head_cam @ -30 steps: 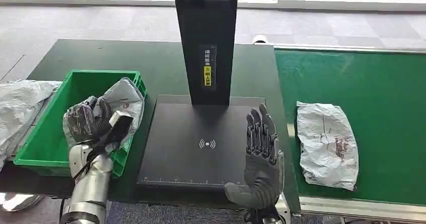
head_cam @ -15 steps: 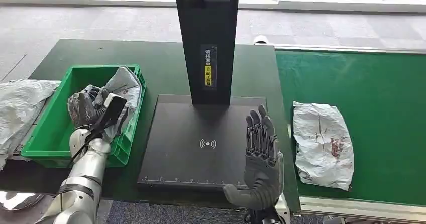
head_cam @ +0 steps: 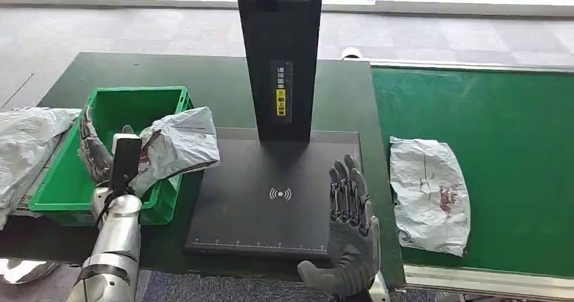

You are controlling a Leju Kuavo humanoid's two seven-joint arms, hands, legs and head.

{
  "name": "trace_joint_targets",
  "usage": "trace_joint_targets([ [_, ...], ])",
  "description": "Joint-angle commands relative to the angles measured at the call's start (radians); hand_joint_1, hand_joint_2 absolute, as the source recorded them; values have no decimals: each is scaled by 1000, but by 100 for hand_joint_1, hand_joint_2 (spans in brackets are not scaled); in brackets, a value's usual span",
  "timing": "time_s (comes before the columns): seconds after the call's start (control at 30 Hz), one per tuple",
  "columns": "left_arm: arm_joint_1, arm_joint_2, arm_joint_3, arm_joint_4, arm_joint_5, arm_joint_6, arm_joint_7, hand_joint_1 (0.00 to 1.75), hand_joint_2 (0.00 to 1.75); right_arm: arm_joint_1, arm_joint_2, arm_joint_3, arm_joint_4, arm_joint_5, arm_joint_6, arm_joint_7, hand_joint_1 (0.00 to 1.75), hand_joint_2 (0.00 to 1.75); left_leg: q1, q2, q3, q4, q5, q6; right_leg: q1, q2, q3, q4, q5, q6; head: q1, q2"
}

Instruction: Moved the parcel from conveyor to table for the left to box.

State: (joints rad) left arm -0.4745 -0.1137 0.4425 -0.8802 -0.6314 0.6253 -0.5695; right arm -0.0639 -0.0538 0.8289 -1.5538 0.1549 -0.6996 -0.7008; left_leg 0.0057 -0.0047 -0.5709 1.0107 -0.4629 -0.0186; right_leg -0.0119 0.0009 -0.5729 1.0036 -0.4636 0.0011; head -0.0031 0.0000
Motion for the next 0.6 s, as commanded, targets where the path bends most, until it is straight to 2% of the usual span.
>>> trace_joint_targets([
  [0.03,82,-26,-102,-130,-34,32,54,0,0,-3,0,-39,17,2,1,3,0,175,1,0,-1,0,0,1,1,0,-1,-1,0,0,0,0],
  [0.43,89,-29,-111,-142,-33,33,56,0,0,3,2,-46,16,7,1,3,0,175,0,0,-1,0,0,1,1,0,-1,-1,0,0,0,0],
  [0.47,138,-46,-159,-240,92,-20,0,0,0,53,42,-162,53,113,1,3,0,175,0,0,-1,-1,1,1,1,0,0,-2,1,0,0,0],
  [0.53,293,-58,-281,-454,280,-86,-35,0,0,123,98,-347,105,197,1,3,0,175,1,-1,-1,-2,1,1,2,-1,0,-3,1,0,0,0],
  [0.57,436,-53,-421,-620,454,-357,-95,0,0,162,153,-564,204,288,1,19,0,175,0,0,0,-2,0,1,1,0,1,-3,1,0,0,0],
  [0.6,523,-79,-501,-695,433,-375,-115,0,0,147,112,-612,263,252,1,9,0,175,0,0,2,-4,0,1,1,0,2,-5,1,0,0,0],
])
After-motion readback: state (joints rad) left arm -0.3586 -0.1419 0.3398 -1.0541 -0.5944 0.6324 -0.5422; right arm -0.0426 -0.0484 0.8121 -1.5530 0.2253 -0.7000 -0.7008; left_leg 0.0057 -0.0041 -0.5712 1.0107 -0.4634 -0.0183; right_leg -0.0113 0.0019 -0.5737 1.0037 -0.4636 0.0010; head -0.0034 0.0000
